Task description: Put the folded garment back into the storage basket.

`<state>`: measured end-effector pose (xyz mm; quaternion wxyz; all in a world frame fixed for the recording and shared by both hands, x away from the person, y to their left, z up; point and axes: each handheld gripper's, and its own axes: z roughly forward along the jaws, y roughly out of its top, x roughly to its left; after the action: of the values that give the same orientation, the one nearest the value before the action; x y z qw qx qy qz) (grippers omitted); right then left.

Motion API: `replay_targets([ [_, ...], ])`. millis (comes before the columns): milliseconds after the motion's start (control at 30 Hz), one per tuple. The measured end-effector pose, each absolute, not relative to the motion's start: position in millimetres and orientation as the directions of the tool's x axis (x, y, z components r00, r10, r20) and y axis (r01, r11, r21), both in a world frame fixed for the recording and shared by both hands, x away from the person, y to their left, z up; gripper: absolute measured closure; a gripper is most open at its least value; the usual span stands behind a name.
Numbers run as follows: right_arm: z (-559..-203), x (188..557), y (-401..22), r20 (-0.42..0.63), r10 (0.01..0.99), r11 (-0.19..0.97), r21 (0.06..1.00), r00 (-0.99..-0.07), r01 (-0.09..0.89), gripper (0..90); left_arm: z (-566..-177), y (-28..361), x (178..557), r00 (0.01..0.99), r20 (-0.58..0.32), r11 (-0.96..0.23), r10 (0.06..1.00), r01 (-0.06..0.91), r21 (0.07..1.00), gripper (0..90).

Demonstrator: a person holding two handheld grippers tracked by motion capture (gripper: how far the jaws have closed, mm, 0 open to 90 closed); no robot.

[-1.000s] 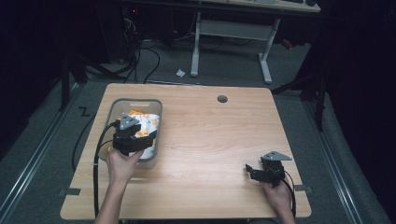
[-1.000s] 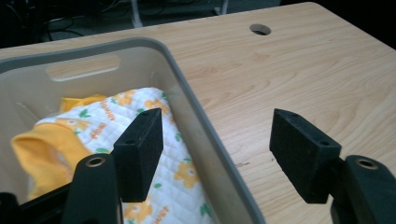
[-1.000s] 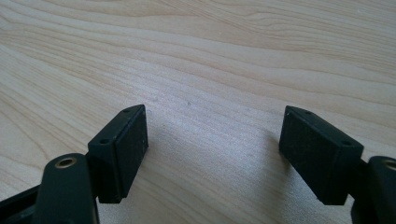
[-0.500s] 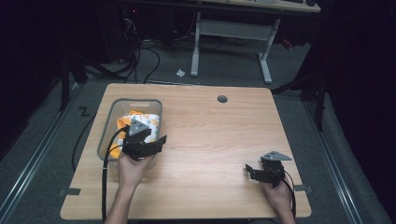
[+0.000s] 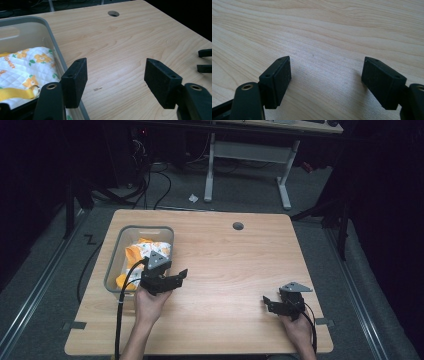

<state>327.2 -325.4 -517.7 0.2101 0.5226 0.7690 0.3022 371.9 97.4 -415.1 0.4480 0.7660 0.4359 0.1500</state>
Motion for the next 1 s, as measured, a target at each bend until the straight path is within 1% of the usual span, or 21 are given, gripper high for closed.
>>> replay_targets([
  [400,-518,327,-325,-0.006,0.931,0.270,0.684,-0.365,0.678,24.0,-415,85,367,0.599,-0.167,-0.229,0.783,0.527,0.819,36.5],
  [567,-518,327,-325,-0.006,0.931,0.270,0.684,-0.364,0.678,24.0,-418,78,366,0.619,-0.145,-0.262,0.772,0.517,0.815,36.4],
  [1000,-518,327,-325,-0.006,0.931,0.270,0.684,-0.364,0.678,24.1,-428,63,363,0.650,-0.168,-0.262,0.741,0.510,0.820,36.3],
])
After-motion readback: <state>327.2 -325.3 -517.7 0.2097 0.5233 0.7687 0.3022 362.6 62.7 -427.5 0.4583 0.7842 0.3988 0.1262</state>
